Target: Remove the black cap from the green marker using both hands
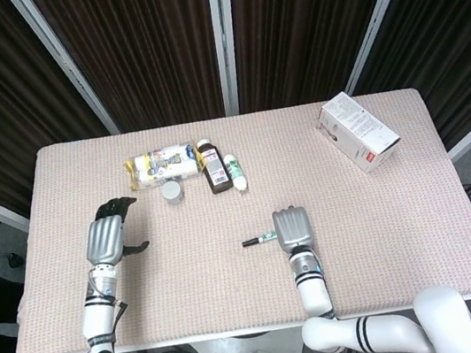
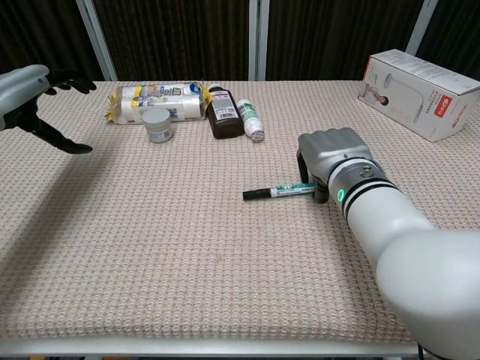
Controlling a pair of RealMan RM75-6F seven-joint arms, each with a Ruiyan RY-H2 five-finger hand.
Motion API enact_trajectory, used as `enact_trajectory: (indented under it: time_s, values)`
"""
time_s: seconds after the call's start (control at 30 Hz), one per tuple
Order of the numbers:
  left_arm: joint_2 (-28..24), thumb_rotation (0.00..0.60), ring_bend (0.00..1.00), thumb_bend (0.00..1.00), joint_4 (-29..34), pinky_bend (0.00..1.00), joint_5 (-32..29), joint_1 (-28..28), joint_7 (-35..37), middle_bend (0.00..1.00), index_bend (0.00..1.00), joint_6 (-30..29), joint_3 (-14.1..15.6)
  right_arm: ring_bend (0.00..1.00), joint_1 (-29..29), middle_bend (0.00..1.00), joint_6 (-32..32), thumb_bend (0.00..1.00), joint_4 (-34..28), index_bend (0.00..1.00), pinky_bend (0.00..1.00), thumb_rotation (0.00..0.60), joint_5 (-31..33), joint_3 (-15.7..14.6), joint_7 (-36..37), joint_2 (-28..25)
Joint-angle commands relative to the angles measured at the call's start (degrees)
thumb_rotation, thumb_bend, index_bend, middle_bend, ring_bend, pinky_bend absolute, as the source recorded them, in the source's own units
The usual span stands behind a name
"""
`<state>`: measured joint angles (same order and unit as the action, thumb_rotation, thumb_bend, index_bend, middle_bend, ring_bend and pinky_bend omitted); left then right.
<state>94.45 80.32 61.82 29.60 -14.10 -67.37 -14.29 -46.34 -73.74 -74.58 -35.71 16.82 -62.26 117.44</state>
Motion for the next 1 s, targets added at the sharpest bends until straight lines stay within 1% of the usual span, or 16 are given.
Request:
enact_trajectory:
  time_s: [0.03, 0.17, 0.27, 0.37, 0.47, 0.63, 0.73, 0.87, 1.0]
  values:
    - [0.05, 0.6, 0.1, 0.09, -0.06, 0.13, -0.08, 0.06, 0.09, 0.17, 0.19, 0.15, 0.0, 0.43, 0.0, 0.53, -0.11, 0.24, 0.02, 0.57, 0.54, 0.6, -0.17, 0.1, -0.06, -0.02]
    - [-0.03, 0.6, 0.1, 0.09, 0.18, 0.13, -0.13, 0.19, 0.13, 0.17, 0.19, 0.23, -0.1, 0.43, 0.07, 0.54, -0.85, 0.24, -0.67, 0.58, 0.54, 0.6, -0.82, 0.55, 0.0, -0.52]
    - [0.25, 0.6, 0.1, 0.09, 0.39, 0.13, 0.05, 0.51, 0.19, 0.17, 0.19, -0.28, -0.68, 0.44, -0.08, 0.55, -2.0, 0.24, -1.12, 0.59, 0.54, 0.6, -1.76, 1.49, 0.28, -0.98]
    - [1.23, 0.6, 0.1, 0.09, 0.25, 0.16, 0.49, 1.0, 0.84, 0.17, 0.19, -1.19, -1.61, 0.45, -0.75, 0.56, -2.76, 0.24, -1.04, 0.6, 0.54, 0.6, -2.14, 3.06, 0.1, -1.21]
    - [2.11, 0.6, 0.1, 0.09, -0.03, 0.16, 0.22, 1.77, -0.17, 0.18, 0.19, -1.43, -2.22, 0.45, -1.96, 0.56, -3.29, 0.24, 0.38, 0.6, 0.54, 0.6, -2.66, 5.05, 0.24, -0.86]
    - [4.09, 0.6, 0.12, 0.1, 0.06, 0.18, -2.47, 3.5, -4.92, 0.19, 0.19, -1.9, -3.75, 0.47, -4.59, 0.57, -3.4, 0.25, 3.97, 0.62, 0.54, 0.6, -3.54, 8.94, 2.2, 0.94]
    - [5.58, 0.6, 0.13, 0.11, 0.2, 0.19, -4.67, 4.92, -9.31, 0.2, 0.21, -2.68, -4.85, 0.47, -6.34, 0.58, -2.89, 0.25, 6.43, 0.63, 0.54, 0.6, -4.56, 10.39, 3.67, 2.22]
    - [7.53, 0.6, 0.16, 0.12, 0.27, 0.21, -5.8, 7.0, -14.77, 0.22, 0.22, -4.29, -5.68, 0.47, -8.86, 0.58, -2.72, 0.25, 9.47, 0.64, 0.54, 0.6, -5.5, 11.91, 4.34, 4.31]
    - [9.63, 0.6, 0.22, 0.19, -0.01, 0.28, -6.07, 9.09, -19.74, 0.3, 0.25, -6.01, -6.11, 0.47, -11.33, 0.58, -2.13, 0.25, 12.24, 0.64, 0.54, 0.6, -5.63, 13.65, 4.36, 6.04]
